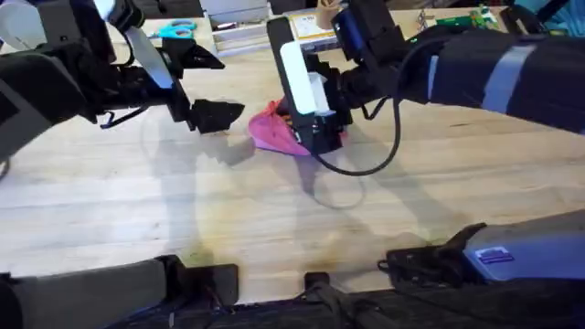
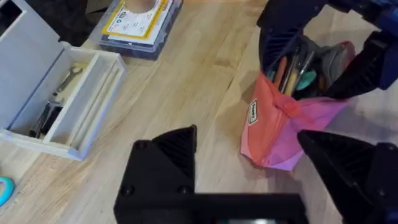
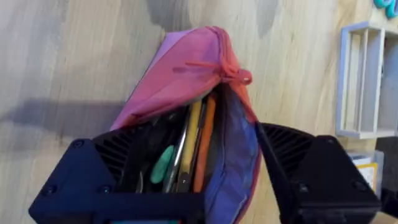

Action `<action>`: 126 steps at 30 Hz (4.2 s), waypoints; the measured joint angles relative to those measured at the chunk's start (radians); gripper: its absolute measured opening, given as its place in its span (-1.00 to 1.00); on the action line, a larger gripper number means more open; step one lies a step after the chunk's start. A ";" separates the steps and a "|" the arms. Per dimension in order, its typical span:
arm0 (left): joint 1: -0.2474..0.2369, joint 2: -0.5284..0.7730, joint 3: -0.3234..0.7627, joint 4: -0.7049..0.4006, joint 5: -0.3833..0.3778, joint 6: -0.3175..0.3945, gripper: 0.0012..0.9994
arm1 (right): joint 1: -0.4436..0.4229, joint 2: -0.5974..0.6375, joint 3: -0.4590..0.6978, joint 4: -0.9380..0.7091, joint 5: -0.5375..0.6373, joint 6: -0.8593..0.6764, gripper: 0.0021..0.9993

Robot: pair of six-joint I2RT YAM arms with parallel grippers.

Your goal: Unzip the bag, pick up the pens from the table one at a time and place them inside, then zip the bag closed.

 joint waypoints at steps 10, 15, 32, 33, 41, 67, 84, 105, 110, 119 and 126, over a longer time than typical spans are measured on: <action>0.000 0.000 0.000 0.000 0.000 0.000 0.99 | 0.000 -0.111 0.000 -0.003 0.029 0.212 1.00; 0.000 0.000 0.000 0.000 -0.002 0.000 0.99 | 0.000 -0.178 0.000 0.026 0.033 0.407 1.00; 0.008 0.000 0.000 -0.093 -0.042 0.141 0.99 | 0.000 -0.234 0.000 0.097 0.031 1.460 1.00; 0.011 0.000 0.000 -0.107 -0.047 0.161 0.99 | 0.000 -0.234 0.000 0.101 0.031 1.486 1.00; 0.033 0.000 0.000 -0.180 -0.098 0.296 0.99 | 0.010 -0.219 0.000 0.148 0.031 1.582 1.00; 0.034 0.000 0.000 -0.206 -0.159 0.331 0.99 | 0.102 0.056 0.000 0.362 0.048 1.646 0.99; 0.034 0.000 0.000 -0.206 -0.159 0.331 0.99 | 0.114 0.091 0.000 0.358 0.051 1.657 -0.09; 0.034 0.000 0.000 -0.206 -0.160 0.331 0.99 | 0.114 0.045 0.000 0.337 0.051 1.656 -0.94; 0.034 0.000 0.000 -0.206 -0.145 0.331 0.99 | 0.114 0.015 0.000 0.315 0.053 1.656 -0.94; -0.035 0.008 0.000 -0.206 -0.117 0.331 0.99 | 0.115 0.007 0.000 0.308 0.054 1.656 -0.94; -0.092 0.111 0.000 -0.184 -0.030 0.331 0.99 | 0.115 0.007 0.000 0.308 0.054 1.656 -0.94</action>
